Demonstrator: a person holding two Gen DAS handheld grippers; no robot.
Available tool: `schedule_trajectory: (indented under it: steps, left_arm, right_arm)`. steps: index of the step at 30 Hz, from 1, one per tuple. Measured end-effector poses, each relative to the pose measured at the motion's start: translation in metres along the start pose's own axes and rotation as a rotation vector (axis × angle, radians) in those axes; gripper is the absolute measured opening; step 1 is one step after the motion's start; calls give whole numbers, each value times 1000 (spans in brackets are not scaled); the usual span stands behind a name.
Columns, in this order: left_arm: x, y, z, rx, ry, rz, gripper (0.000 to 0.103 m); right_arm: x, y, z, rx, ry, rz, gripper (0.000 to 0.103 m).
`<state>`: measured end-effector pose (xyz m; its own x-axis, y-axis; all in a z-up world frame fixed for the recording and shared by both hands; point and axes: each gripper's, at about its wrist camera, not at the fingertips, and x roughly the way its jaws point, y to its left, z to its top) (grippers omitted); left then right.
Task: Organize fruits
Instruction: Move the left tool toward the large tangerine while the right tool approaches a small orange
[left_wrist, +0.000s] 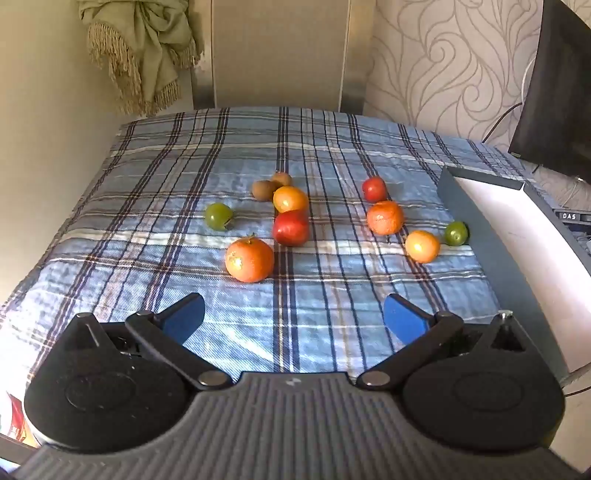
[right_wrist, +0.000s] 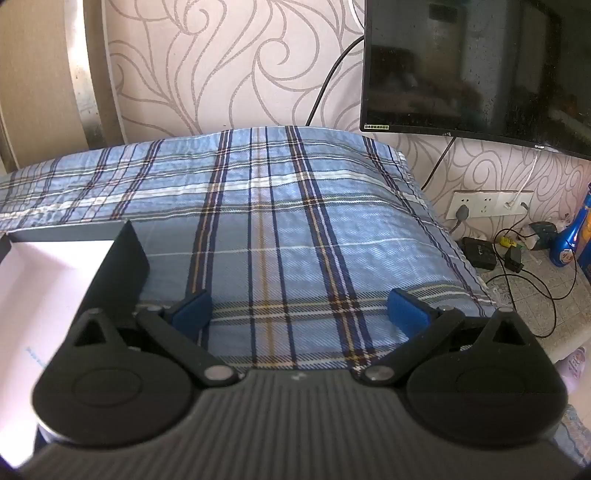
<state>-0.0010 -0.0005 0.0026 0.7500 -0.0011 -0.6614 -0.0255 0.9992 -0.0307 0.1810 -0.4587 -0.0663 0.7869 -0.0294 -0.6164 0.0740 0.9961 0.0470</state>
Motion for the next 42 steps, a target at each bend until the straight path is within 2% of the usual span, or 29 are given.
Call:
schedule_trajectory:
  steps: [7, 10, 12, 13, 15, 17, 20, 22, 23, 25, 28, 32, 35, 39, 42]
  left_arm:
    - [-7, -3, 9, 9, 19, -5, 103]
    - [-2, 1, 12, 25, -7, -15, 103]
    - [-7, 0, 18, 33, -21, -22, 103]
    - [-7, 2, 19, 35, -28, -26, 103]
    - [-6, 5, 20, 38, -38, -31, 103]
    - [-3, 8, 20, 36, -35, -47, 103]
    - [5, 11, 20, 37, -7, -74, 103]
    - [10, 13, 20, 47, 5, -80, 103]
    - [14, 15, 21, 54, 22, -83, 103]
    - [19, 21, 24, 65, 37, -97, 103]
    - [25, 30, 28, 79, 51, -129, 103]
    - [33, 45, 30, 123, 67, -170, 103]
    - [37, 53, 31, 154, 69, -205, 103]
    - [43, 60, 30, 180, 48, -222, 103]
    - [52, 63, 29, 144, 60, -212, 103]
  right_arm:
    - [0, 1, 1, 0, 3, -6, 103]
    - [-4, -6, 6, 10, 71, 16, 103]
    - [-17, -10, 5, 18, 132, -17, 103]
    - [-28, -8, 3, 10, 143, -80, 103]
    - [-62, 5, -4, -50, 84, -209, 103]
    - [-108, 33, -14, -139, -47, -248, 103]
    - [-175, 92, -31, -247, -231, -202, 103]
    - [-207, 131, -42, -246, -293, -100, 103]
    - [-218, 149, -45, -237, -295, -28, 103]
    - [-227, 179, -50, -205, -260, 86, 103]
    - [-221, 221, -55, -200, -180, 177, 103]
    - [-203, 262, -58, -218, -104, 156, 102]
    - [-194, 274, -61, -194, -53, 151, 97]
    - [-181, 285, -60, -142, -2, 157, 86]
    - [-170, 295, -62, -161, 29, 175, 74]
